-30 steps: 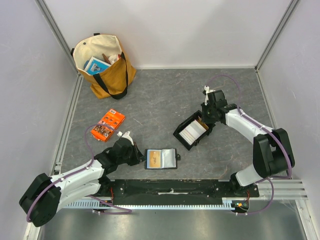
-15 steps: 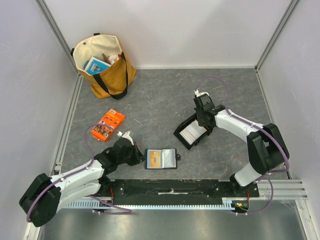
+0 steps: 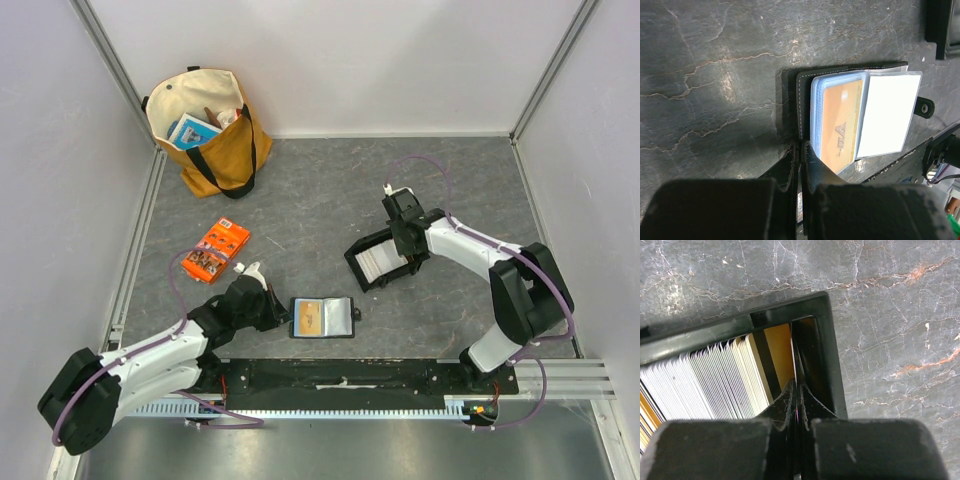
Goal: Put the credit cards into the card holder
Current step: Pick up the credit card from the storage box.
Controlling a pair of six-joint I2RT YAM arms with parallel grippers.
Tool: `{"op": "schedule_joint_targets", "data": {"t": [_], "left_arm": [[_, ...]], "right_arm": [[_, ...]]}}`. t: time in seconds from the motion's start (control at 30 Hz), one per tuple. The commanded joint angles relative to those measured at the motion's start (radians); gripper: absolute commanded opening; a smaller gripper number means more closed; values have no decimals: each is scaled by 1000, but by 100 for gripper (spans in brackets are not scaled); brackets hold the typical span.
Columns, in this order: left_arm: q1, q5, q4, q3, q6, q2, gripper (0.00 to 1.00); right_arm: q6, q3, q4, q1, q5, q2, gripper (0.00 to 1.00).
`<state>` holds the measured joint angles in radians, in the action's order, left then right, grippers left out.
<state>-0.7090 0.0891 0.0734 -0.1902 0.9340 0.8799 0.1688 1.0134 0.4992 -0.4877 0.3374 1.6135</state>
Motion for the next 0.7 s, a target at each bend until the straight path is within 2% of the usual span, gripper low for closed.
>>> {"op": "schedule_joint_targets", "data": {"t": [0.0, 0.47, 0.67], "left_arm": [[-4, 6, -6, -17, -37, -19, 2], [-3, 4, 0, -18, -37, -25, 2], [-3, 3, 5, -22, -35, -36, 2]], "right_arm": [[-6, 63, 65, -2, -12, -21, 1], [-55, 139, 133, -3, -67, -113, 0], [27, 169, 167, -5, -133, -217, 0]]}}
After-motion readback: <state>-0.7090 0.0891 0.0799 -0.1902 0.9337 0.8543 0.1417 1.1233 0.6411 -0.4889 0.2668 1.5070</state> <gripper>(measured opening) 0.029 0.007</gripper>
